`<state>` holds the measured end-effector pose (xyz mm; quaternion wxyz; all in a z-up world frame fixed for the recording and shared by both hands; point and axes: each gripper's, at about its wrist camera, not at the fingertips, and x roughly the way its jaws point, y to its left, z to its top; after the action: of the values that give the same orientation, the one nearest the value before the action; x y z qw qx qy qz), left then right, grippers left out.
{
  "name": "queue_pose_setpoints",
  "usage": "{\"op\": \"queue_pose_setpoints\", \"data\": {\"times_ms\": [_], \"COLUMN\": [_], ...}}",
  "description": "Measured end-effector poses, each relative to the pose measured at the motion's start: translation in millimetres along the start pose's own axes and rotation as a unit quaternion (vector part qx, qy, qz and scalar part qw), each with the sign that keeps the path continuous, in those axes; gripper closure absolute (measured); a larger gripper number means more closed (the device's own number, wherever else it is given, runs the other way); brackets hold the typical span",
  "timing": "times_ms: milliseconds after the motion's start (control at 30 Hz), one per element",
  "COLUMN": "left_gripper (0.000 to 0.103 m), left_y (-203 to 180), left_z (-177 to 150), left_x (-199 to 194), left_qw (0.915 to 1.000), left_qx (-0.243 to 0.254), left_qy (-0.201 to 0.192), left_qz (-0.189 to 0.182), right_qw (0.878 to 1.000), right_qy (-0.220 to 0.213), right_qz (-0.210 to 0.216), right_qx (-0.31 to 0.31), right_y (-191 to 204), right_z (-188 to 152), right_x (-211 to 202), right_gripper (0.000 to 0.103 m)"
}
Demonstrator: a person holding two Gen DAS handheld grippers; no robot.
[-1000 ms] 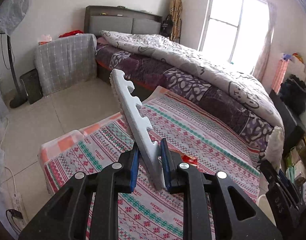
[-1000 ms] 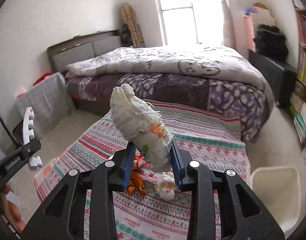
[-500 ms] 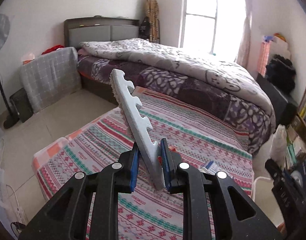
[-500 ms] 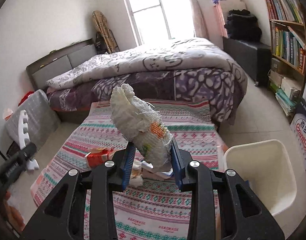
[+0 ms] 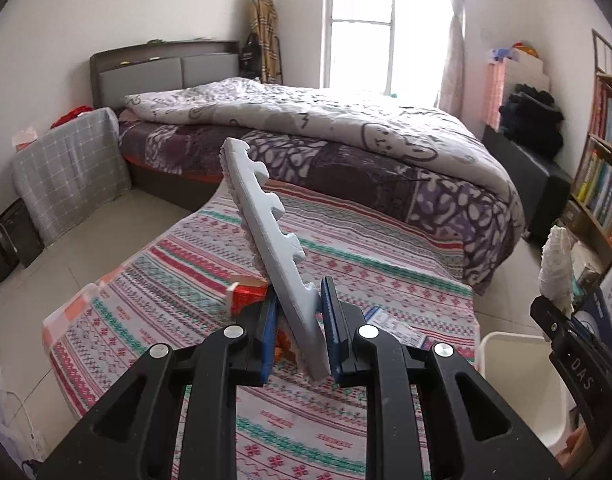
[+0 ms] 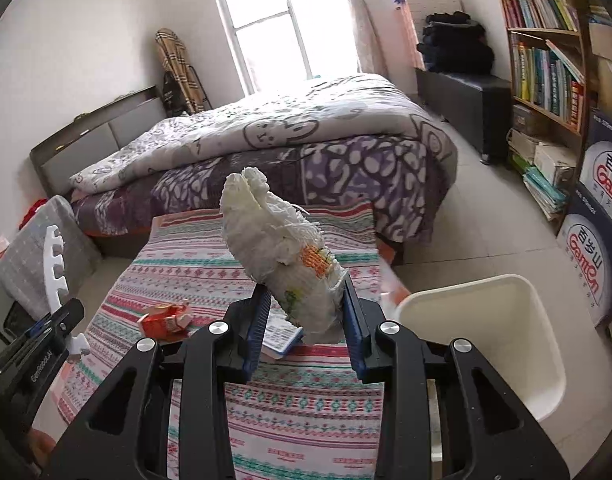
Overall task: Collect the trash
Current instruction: 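Grasp and lift the white tissue bundle with the right tool while the left tool holds the strip, then carry both items over the white bin and open both tools to drop them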
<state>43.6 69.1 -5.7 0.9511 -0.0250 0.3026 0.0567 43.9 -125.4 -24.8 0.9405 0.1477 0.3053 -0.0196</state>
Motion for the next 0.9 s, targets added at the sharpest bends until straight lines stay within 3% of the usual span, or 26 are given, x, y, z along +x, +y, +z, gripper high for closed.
{"op": "queue_pose_setpoints", "data": {"times_ms": [400, 900], "left_gripper": [0.082, 0.082], "left_y": [-41.1, -100.8], "left_z": [-8.5, -26.8], "left_x": [-0.4, -0.4], "left_qw": [0.9991, 0.9947], "left_qx": [0.031, 0.074], "left_qy": [0.002, 0.012], "left_qz": [-0.027, -0.070], "right_qw": [0.999, 0.992], "right_qy": [0.005, 0.036], "right_qz": [-0.036, -0.112], "right_qx": [0.021, 0.053], "right_y": [-37.3, -101.7], "right_z": [3.9, 5.6], "right_x": [-5.3, -5.0], "right_gripper": [0.070, 0.070]}}
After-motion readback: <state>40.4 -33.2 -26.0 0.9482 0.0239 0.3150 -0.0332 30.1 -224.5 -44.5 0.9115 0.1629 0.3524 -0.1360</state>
